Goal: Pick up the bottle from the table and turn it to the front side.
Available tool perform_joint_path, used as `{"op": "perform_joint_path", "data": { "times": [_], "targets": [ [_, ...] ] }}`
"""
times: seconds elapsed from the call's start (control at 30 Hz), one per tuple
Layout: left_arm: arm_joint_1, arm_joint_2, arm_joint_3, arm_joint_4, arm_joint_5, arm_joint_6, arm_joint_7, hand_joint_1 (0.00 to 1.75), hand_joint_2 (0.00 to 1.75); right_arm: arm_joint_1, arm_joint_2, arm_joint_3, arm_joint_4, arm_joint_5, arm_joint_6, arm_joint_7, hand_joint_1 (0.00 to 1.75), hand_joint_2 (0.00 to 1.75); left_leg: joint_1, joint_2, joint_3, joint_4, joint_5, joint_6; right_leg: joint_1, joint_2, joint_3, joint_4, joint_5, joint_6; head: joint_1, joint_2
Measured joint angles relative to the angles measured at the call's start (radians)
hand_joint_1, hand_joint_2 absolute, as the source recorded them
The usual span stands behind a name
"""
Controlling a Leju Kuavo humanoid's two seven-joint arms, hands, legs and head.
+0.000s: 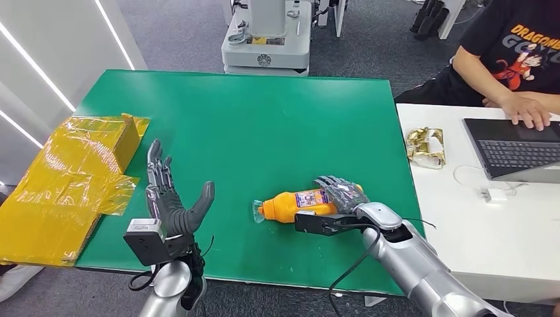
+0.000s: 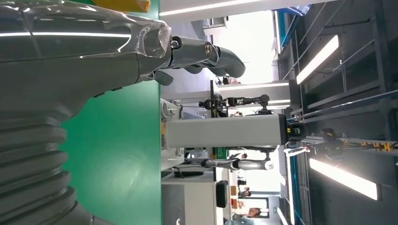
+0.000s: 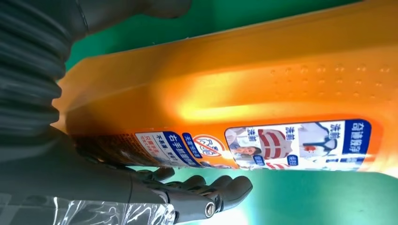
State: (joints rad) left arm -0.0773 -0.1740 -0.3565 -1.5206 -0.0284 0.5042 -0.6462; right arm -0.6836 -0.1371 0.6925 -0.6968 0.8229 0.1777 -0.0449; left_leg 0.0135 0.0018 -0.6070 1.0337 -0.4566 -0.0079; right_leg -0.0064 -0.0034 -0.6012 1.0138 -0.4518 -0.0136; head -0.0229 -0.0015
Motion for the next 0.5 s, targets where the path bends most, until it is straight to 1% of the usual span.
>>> {"op": "perform_joint_path", "data": {
  "times": [0.43, 0.47, 0.5],
  "targets": [
    [0.0, 0.0, 0.0, 0.006, 0.009, 0.012, 0.0, 0.0, 1.75, -0.015, 0.0, 0.004, 0.027, -0.005, 0.016, 0.009, 0.0, 1.75, 0.0, 0.0, 0.003, 0.0, 0.0, 0.0, 0.0, 0.0, 0.003, 0.0, 0.0, 0.0, 0.0, 0.0],
    [0.0, 0.0, 0.0, 0.006, 0.009, 0.012, 0.0, 0.0, 1.75, -0.016, 0.0, 0.005, 0.028, -0.005, 0.016, 0.009, 0.07, 1.75, 0.0, 0.0, 0.003, 0.0, 0.0, 0.0, 0.0, 0.0, 0.003, 0.0, 0.0, 0.0, 0.0, 0.0],
    [0.0, 0.0, 0.0, 0.006, 0.009, 0.012, 0.0, 0.0, 1.75, -0.016, 0.0, 0.005, 0.029, -0.005, 0.016, 0.009, 0.51, 1.75, 0.0, 0.0, 0.003, 0.0, 0.0, 0.0, 0.0, 0.0, 0.003, 0.0, 0.0, 0.0, 0.0, 0.0]
  ]
}}
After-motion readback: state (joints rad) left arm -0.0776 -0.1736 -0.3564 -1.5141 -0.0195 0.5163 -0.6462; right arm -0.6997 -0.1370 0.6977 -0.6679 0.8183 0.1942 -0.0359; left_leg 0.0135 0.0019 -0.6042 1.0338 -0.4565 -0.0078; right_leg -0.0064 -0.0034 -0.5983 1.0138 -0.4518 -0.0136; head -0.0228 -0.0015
